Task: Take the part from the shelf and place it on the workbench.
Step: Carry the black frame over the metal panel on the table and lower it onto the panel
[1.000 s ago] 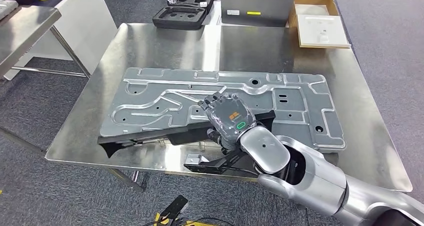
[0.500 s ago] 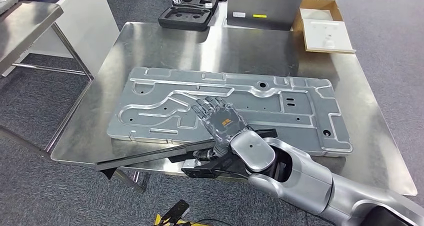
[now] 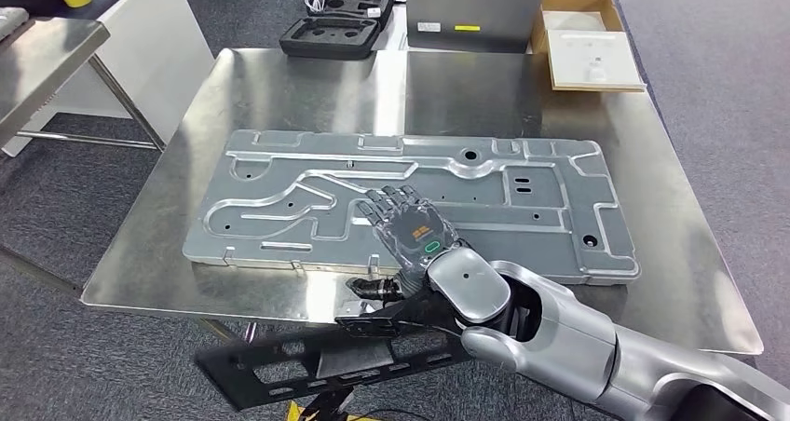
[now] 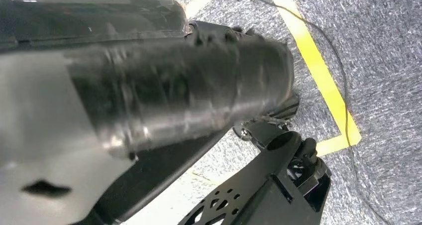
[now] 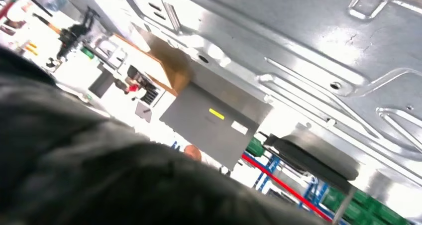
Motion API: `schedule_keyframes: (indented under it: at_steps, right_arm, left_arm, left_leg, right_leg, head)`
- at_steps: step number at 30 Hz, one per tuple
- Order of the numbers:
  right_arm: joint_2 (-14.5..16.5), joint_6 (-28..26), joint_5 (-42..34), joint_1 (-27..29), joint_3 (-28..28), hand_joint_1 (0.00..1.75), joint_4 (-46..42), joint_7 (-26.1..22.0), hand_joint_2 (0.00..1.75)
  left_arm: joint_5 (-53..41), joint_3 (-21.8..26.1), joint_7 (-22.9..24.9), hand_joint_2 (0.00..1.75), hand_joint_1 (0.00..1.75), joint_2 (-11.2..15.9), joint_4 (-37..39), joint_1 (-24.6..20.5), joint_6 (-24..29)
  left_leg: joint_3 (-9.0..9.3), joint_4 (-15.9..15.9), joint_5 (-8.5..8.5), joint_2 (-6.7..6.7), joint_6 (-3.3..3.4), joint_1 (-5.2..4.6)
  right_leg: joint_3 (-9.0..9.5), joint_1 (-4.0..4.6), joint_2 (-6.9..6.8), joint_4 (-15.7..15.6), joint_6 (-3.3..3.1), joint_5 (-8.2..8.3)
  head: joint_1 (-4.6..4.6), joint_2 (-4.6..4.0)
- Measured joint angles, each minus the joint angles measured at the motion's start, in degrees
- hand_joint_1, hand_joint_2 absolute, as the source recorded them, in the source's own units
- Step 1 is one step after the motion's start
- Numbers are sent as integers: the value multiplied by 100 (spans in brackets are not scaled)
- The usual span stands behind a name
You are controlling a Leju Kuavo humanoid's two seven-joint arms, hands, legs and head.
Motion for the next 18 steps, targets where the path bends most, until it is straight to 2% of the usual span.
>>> schedule_keyframes:
  at_steps: [2,3,6,7,9,11,12,13,14,16,17,18]
  right_arm:
    - [-45,-114,-173,15,-1,0,-70,115,0]
    - [-103,-175,-275,38,-5,0,-134,200,0]
    - [-410,-246,-515,138,-52,0,-424,454,0]
    - [-551,-240,-544,154,-85,0,-530,506,0]
    - [-920,-231,-552,169,-212,0,-725,563,0]
    - [-1315,-213,-543,219,-398,0,-884,585,0]
    - [-1510,-204,-533,263,-501,0,-945,588,0]
    - [-1712,-209,-522,315,-619,0,-1010,588,0]
    - [-1916,-243,-515,371,-754,0,-1090,588,0]
    - [-2300,-456,-533,499,-1067,0,-1289,588,0]
    - [-2451,-623,-556,591,-1227,0,-1415,588,0]
    - [-2580,-789,-578,715,-1390,0,-1551,588,0]
  left_arm:
    - [24,0,9,0,0,-1,1,-1,42]
    - [45,0,-8,0,0,-1,2,10,63]
    - [115,0,-113,0,0,7,2,64,103]
    - [129,0,-140,0,0,13,2,68,103]
    - [145,0,-169,0,0,33,2,63,98]
    - [157,0,-172,0,0,64,3,77,97]
    - [168,0,-172,0,0,81,3,90,101]
    - [185,0,-172,0,0,100,3,103,106]
    - [210,0,-173,0,0,115,3,112,111]
    - [248,1,-183,0,0,140,3,131,135]
    - [262,1,-192,0,0,149,3,142,156]
    - [271,1,-205,0,0,159,4,157,184]
  left_leg:
    - [341,-664,205,0,42,-21]
    - [411,-799,212,-1,67,-36]
    - [451,-861,225,1,172,-42]
    - [469,-894,243,5,214,-32]
    - [495,-942,266,15,287,-21]
    - [497,-939,261,19,325,-34]
    - [497,-933,256,21,332,-39]
    - [498,-923,249,22,336,-42]
    - [499,-906,237,21,337,-42]
    - [494,-846,192,12,318,-48]
    - [489,-810,166,7,298,-57]
    - [483,-789,147,3,277,-64]
  right_leg:
    - [-8,14,13,-1,34,0]
    - [-12,20,16,-7,62,3]
    - [0,17,19,-32,168,-1]
    - [-27,15,16,37,199,-61]
    - [-244,12,11,523,235,-348]
    - [-602,16,8,1272,256,-680]
    - [-724,16,8,1508,264,-736]
    - [-744,13,7,1533,270,-681]
    - [-642,8,5,1318,272,-524]
    - [-245,4,-8,524,264,-164]
    - [-83,10,-12,210,248,-61]
    - [6,21,-13,41,229,-29]
  head:
    - [3,0]
    - [5,0]
    - [10,0]
    - [14,0]
    - [26,0]
    - [33,0]
    - [32,0]
    - [32,0]
    - [33,0]
    - [33,0]
    - [32,0]
    - [28,0]
